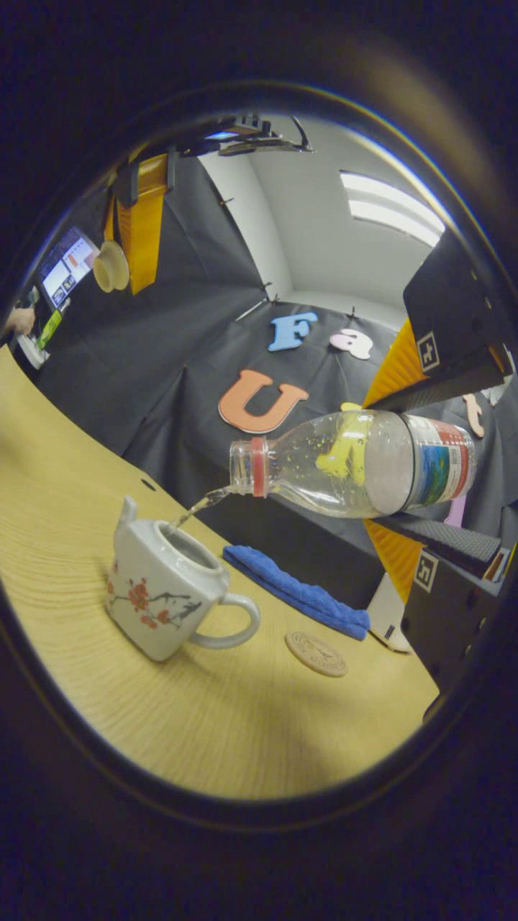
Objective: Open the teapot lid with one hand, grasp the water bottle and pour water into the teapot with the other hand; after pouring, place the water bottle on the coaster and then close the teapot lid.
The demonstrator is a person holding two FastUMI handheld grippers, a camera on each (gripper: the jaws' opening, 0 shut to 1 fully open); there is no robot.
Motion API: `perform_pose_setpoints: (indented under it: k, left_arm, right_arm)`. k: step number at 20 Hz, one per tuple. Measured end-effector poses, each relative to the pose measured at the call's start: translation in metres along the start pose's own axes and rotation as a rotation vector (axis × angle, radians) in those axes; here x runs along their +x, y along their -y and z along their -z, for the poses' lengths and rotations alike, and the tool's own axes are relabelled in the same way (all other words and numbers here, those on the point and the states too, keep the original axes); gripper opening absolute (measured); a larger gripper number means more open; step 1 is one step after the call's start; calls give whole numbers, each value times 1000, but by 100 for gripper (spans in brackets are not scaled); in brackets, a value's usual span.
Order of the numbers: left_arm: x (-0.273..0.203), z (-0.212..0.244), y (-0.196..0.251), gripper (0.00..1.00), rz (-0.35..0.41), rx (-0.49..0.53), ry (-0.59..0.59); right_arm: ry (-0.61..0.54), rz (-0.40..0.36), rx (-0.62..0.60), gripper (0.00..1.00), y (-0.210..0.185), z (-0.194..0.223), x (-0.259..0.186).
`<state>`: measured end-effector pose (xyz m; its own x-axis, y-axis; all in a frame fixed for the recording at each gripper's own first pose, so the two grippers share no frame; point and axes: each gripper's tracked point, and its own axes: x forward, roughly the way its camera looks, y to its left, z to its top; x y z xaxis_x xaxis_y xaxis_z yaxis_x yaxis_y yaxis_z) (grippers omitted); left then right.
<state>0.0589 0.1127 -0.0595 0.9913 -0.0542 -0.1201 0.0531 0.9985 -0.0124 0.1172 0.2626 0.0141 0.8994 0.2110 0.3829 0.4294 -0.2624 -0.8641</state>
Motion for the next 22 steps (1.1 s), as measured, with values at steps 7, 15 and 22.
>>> perform_pose_setpoints:
  k: [7,15,22]
  left_arm:
    - [4,8,-7,5,-23,-11,-29]
    - [7,14,-10,5,-28,-11,-47]
    - [8,12,-10,5,-30,-11,-44]
  right_arm:
    - [7,29,-35,74,9,1,0]
    - [27,69,-73,74,12,-5,-1]
    - [17,84,-50,74,13,-4,-1]
